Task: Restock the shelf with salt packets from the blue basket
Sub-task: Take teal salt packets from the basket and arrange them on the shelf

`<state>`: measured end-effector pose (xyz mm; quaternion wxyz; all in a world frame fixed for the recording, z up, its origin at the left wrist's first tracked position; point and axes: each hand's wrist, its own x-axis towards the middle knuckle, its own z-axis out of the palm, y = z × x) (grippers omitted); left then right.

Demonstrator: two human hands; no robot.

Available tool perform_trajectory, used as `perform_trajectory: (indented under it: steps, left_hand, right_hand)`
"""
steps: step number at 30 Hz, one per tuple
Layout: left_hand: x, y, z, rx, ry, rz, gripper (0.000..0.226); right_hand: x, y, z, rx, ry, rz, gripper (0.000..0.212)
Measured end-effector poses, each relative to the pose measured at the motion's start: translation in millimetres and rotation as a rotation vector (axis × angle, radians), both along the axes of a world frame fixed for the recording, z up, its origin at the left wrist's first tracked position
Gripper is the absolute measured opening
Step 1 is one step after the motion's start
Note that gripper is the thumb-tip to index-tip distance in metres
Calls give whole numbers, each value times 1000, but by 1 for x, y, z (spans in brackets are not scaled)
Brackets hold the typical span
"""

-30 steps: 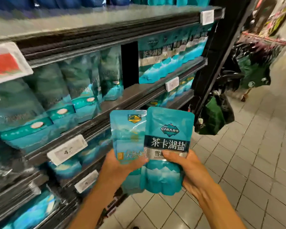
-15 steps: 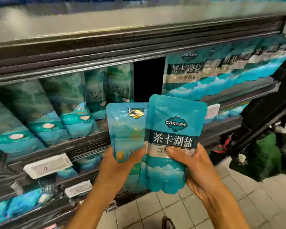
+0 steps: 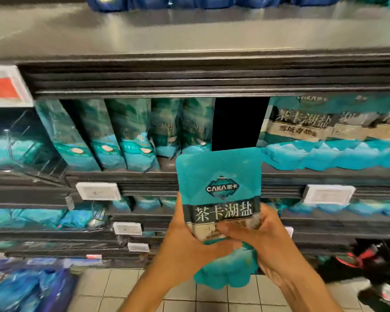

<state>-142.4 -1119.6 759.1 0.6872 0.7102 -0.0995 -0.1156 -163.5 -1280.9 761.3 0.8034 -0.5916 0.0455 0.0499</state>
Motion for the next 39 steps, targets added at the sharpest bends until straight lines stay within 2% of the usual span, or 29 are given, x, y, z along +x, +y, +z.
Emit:
perform_trajectory:
  steps: [4,7,9,12,16,18,20,23,27,29,31,34,35,39]
  left_hand:
    - [-1,7,0,13,15,28,56]
    - [-5,10,-4,-54,63,61,42]
    - [-9,12,-3,-120,105,49,47]
    - [-10,15,-3,-234,187,71,48]
    - [-3,20,-3,-393,290,129,53]
    - [3,24,0,-467,299,128,45]
    - [9,32,2,-510,312,132,43]
    - [14,46,0,-540,334,163,52]
    - [15,59,-4,-564,361,243,35]
    - [15,63,-5,-570,365,256,33]
    - [14,66,-4,-568,366,268,32]
    - [12,69,-6,-545,364,292,27]
    - [12,70,-6,-537,364,297,27]
    - [10,74,-6,-540,370,309,27]
  right_hand:
    - [-1,8,0,-94,-27,-62,59]
    - [-2,13,0,-99,-48,-106,44]
    - [-4,16,6,-31,-26,-113,39]
    - [-6,17,13,27,-60,-58,54]
    - [-1,13,24,-39,-186,-122,24]
    - [2,5,24,-68,-228,-207,21]
    - [5,-6,23,-164,-275,-276,27]
    - [11,-24,27,-275,-438,-336,52]
    - [27,-34,35,-371,-714,-407,93]
    - [32,-31,34,-365,-749,-463,105]
    - [34,-27,29,-286,-642,-544,97]
    - [40,-18,26,-301,-510,-737,48]
    - [42,-16,27,-308,-499,-785,38]
    - [48,-13,34,-217,-532,-864,30]
